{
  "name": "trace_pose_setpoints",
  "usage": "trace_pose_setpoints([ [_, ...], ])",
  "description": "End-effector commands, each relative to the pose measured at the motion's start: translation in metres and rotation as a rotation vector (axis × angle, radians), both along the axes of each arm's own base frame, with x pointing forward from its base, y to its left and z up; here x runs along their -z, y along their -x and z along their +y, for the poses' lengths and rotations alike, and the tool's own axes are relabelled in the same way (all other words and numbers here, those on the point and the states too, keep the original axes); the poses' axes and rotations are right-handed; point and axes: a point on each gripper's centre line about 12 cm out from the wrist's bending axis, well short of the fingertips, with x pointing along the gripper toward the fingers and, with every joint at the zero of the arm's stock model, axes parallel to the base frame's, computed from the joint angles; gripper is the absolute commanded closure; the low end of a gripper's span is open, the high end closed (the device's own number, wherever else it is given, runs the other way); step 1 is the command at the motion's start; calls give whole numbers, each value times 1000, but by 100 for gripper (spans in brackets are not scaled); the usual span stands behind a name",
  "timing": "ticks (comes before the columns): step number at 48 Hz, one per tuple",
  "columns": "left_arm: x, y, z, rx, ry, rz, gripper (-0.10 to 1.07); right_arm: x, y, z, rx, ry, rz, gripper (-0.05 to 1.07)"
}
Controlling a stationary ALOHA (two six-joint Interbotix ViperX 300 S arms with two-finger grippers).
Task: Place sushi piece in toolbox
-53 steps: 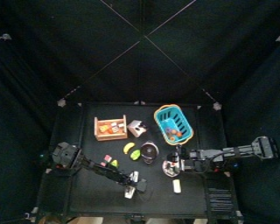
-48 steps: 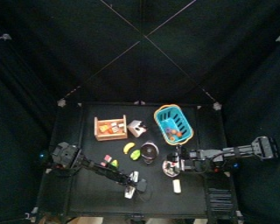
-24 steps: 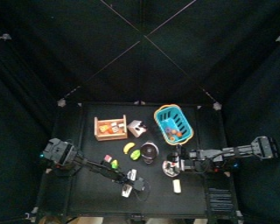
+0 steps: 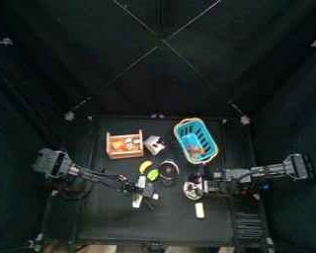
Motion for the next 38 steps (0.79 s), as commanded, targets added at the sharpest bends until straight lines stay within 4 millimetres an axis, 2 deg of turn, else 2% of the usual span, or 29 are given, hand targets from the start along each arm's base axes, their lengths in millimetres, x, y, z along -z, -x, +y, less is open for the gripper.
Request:
trace_pose_setpoints([
  [1,-26,10,14,-34,11,-90,49,-3,-2,0,-1,-1,-11,101],
  [8,-35,33,40,-98,18,-162,49,-2,-3,0,1,-1,-8,101],
  [22,-31,70,89,-252,13,-295,47,-7,-6,0,0,2,-18,101],
  [30,-20,80,116,-370,34,-345,47,-7,-7,-1,1,2,-18,101],
  [38,-19,87,142,-466,26,-363,47,-6,-7,-1,1,4,-15,101],
])
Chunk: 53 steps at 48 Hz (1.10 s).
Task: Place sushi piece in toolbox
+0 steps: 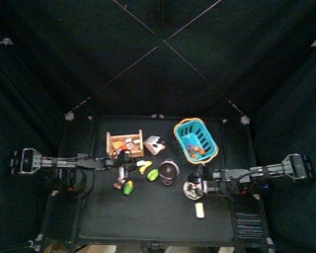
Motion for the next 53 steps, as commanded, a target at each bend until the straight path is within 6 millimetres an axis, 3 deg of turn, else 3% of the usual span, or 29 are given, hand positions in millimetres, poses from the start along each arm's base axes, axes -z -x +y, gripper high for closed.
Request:
trace_pose_setpoints([
  [1,-5,2,18,-63,-6,-24,47,-9,-5,0,1,1,-31,101],
  [13,13,22,48,-182,14,26,47,-6,-3,0,-2,2,-20,101],
  [29,40,52,65,-303,74,90,47,-4,-3,0,1,-1,-17,101],
  [37,50,62,68,-356,115,106,43,-4,-3,0,1,-1,-17,101],
  [53,52,63,65,-351,120,113,26,-3,-4,0,3,-1,-8,101],
])
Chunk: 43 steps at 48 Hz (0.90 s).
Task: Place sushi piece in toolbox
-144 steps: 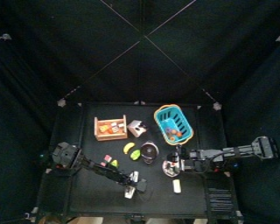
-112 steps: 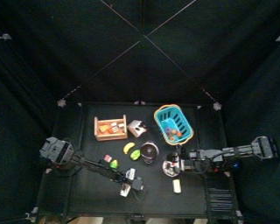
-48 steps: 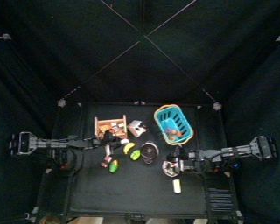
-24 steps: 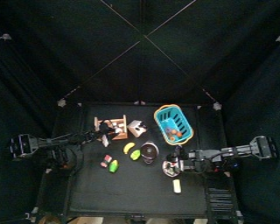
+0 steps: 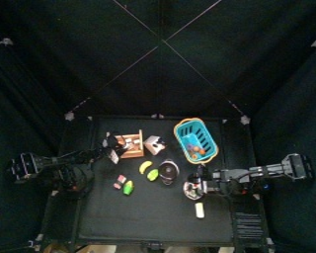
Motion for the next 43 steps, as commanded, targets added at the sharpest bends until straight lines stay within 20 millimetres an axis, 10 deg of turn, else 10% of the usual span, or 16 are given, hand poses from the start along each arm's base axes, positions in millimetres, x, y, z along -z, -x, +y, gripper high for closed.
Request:
trace_pose_setpoints([
  [1,-4,-2,2,-2,-9,-14,25,-5,-3,0,3,-3,-17,101],
  [43,-18,-7,-10,38,-31,-76,20,-4,-5,-1,7,-2,-11,101],
])
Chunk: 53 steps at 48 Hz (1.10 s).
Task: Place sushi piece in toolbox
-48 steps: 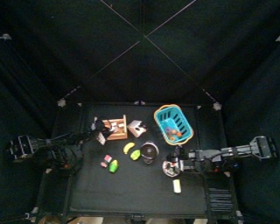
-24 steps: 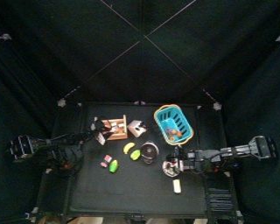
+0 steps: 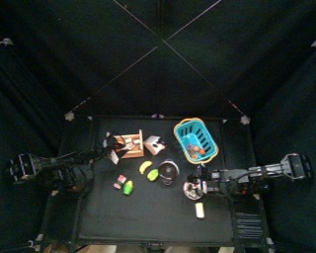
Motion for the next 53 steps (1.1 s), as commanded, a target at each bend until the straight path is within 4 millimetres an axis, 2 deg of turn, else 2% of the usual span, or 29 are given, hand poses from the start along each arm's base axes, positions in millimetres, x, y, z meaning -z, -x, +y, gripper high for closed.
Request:
trace_pose_setpoints([
  [1,-6,-3,-1,8,-12,-21,20,-7,-4,0,0,0,-25,101],
  [26,-3,-2,-3,17,-11,-10,20,-7,-4,0,1,-1,-26,101],
  [42,-11,-1,-3,16,-24,-36,21,-18,-10,0,-14,22,-55,101],
  [53,-26,0,-4,15,-49,-87,20,-30,-17,-1,-18,41,-89,101],
])
